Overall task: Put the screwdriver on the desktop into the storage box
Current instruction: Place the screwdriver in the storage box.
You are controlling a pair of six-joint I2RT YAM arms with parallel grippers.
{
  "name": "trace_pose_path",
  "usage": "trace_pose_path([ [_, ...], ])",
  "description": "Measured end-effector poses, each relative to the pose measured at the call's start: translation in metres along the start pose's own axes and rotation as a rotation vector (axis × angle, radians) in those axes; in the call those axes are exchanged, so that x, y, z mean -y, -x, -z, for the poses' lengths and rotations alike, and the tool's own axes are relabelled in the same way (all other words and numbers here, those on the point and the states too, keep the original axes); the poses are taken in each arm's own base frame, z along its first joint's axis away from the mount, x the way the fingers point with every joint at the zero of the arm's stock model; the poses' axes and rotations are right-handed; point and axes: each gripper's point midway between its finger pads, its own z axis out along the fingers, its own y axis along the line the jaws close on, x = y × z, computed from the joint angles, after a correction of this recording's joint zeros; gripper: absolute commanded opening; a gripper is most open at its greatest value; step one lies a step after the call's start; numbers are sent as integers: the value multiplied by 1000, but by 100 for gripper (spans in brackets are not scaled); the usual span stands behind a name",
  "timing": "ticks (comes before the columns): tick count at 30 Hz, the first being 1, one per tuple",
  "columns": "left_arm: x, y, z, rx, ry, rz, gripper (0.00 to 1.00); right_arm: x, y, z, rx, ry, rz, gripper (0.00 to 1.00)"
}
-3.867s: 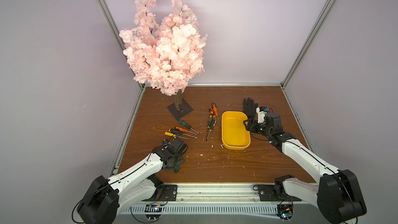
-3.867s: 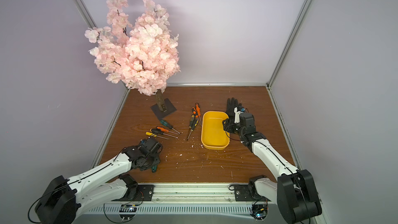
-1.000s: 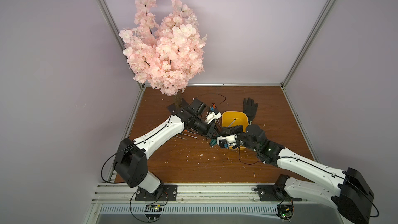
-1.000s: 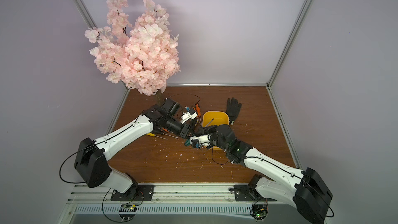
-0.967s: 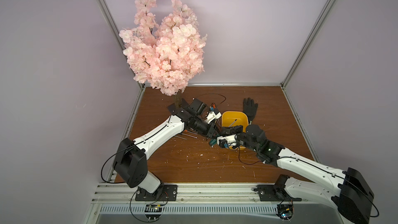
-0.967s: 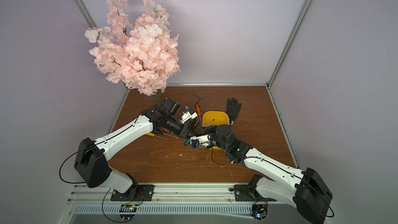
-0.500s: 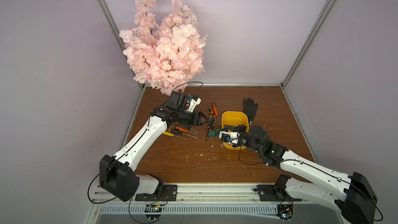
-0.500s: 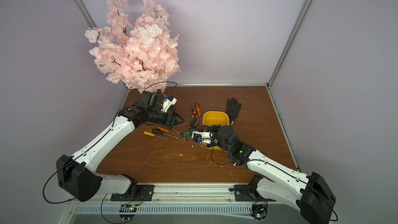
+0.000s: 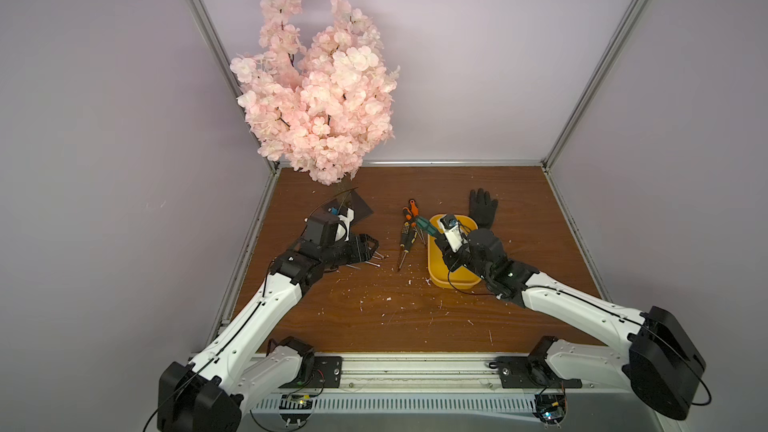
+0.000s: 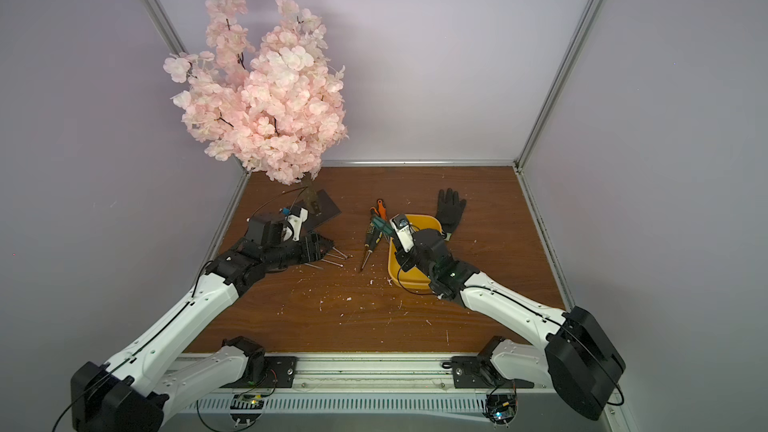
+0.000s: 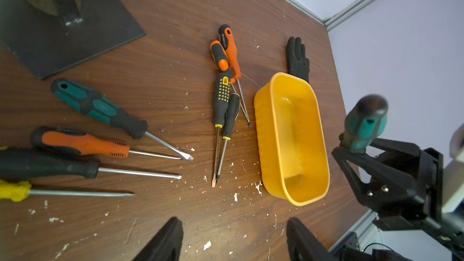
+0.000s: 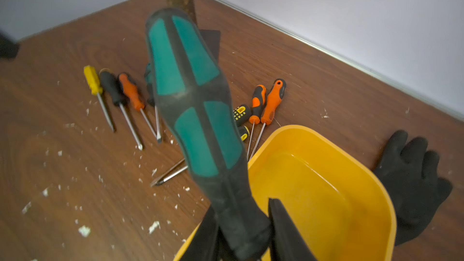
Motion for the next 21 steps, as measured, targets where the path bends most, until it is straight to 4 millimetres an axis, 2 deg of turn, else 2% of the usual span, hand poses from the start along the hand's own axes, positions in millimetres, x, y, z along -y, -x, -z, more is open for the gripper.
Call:
trace_pose_path([
  [4, -5, -2, -5, 15, -3, 32, 69, 27, -9, -13, -28, -52, -295, 14],
  [8, -8, -7, -9, 22, -8, 55, 69, 47, -22, -22, -47, -100, -515, 14],
  [15, -13, -15, -12, 31, -5, 83, 68, 41, -43, -42, -87, -76, -783, 12],
  [21, -14, -16, -10, 51, -7, 97, 68, 32, -80, -54, -172, -59, -924, 13],
])
